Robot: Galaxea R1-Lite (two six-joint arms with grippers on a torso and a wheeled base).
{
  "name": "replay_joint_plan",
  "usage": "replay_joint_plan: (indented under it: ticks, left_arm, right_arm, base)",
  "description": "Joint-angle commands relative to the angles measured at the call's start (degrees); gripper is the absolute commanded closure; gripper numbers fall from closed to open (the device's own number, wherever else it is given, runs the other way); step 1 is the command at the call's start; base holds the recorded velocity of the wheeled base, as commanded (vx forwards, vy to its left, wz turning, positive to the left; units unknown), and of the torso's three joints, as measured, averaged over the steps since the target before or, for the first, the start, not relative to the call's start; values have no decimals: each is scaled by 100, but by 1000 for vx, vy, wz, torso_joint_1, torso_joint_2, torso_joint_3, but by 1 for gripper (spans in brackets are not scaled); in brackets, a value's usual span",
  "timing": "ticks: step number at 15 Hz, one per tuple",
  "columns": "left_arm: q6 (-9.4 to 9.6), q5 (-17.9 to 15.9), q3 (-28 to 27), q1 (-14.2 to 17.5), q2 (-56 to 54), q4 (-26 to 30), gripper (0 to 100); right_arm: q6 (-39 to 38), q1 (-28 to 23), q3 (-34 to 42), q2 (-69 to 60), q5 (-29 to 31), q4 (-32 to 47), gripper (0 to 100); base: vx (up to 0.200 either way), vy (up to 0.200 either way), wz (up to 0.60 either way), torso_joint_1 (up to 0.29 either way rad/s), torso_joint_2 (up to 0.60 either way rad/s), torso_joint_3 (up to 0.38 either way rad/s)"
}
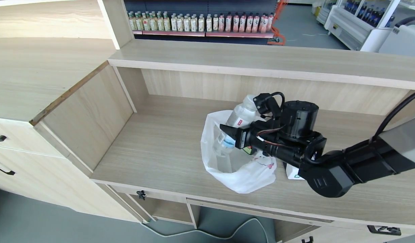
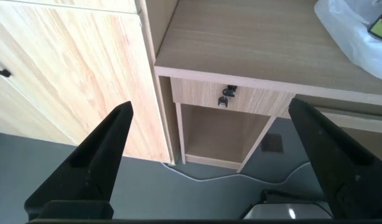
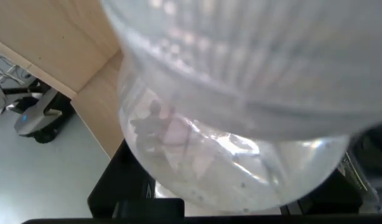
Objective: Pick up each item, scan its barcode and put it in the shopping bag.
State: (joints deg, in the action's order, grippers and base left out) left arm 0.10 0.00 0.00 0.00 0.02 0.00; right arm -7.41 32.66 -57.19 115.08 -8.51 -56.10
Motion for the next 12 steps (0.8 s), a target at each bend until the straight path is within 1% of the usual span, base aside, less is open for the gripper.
replay_joint_plan:
  ticks: [1, 4, 8, 12]
  left_arm:
    - [-1, 0, 0, 0, -2, 0, 0]
    - [-1, 0, 0, 0, -2, 0, 0]
    - [-1, 0, 0, 0, -2, 0, 0]
    - [-1, 0, 0, 0, -2, 0, 0]
  right_arm:
    - [56, 12, -21, 357, -46, 20, 100]
    - [847, -111, -3, 665, -2, 3, 100]
    - [1418, -278, -65, 955, -2, -191, 100]
    - [1708, -409, 261, 999, -10, -305, 100]
  base:
    - [0, 0, 0, 0, 0, 0]
    - [0, 0, 0, 0, 0, 0]
    - [0, 0, 0, 0, 0, 0]
    - [0, 0, 0, 0, 0, 0]
